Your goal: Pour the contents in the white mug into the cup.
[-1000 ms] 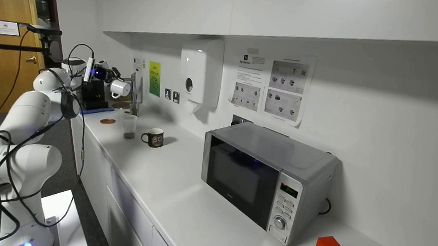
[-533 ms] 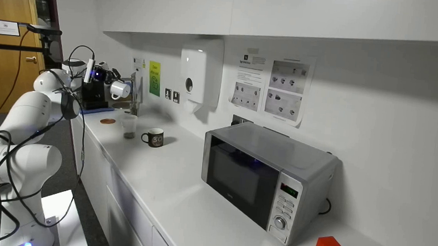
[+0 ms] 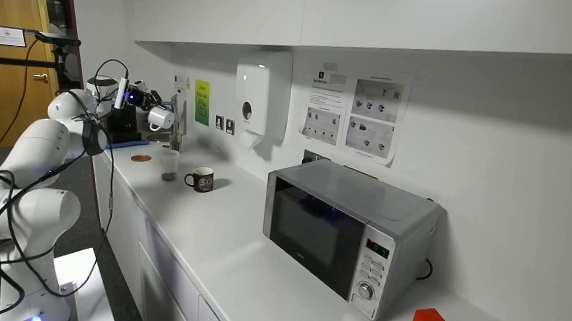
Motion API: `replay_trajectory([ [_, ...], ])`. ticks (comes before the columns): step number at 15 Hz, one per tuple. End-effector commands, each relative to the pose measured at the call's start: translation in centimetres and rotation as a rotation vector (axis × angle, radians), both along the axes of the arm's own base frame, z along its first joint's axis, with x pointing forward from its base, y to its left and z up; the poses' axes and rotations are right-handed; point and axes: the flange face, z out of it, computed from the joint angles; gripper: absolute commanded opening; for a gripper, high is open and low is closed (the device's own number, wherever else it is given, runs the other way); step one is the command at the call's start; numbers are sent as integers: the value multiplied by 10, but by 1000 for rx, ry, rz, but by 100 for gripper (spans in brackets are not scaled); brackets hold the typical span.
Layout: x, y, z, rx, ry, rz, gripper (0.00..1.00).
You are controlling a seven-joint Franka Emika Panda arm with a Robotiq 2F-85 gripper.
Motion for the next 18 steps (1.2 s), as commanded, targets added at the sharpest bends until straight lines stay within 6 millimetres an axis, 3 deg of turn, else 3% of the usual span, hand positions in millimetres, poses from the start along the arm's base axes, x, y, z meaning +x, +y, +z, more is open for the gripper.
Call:
replay_trajectory([
  [1,12,-20,17,78,-5,-53,1],
  [11,41,-50,18,249,20,-154,1],
  [18,52,-60,10,397,55,-216,1],
])
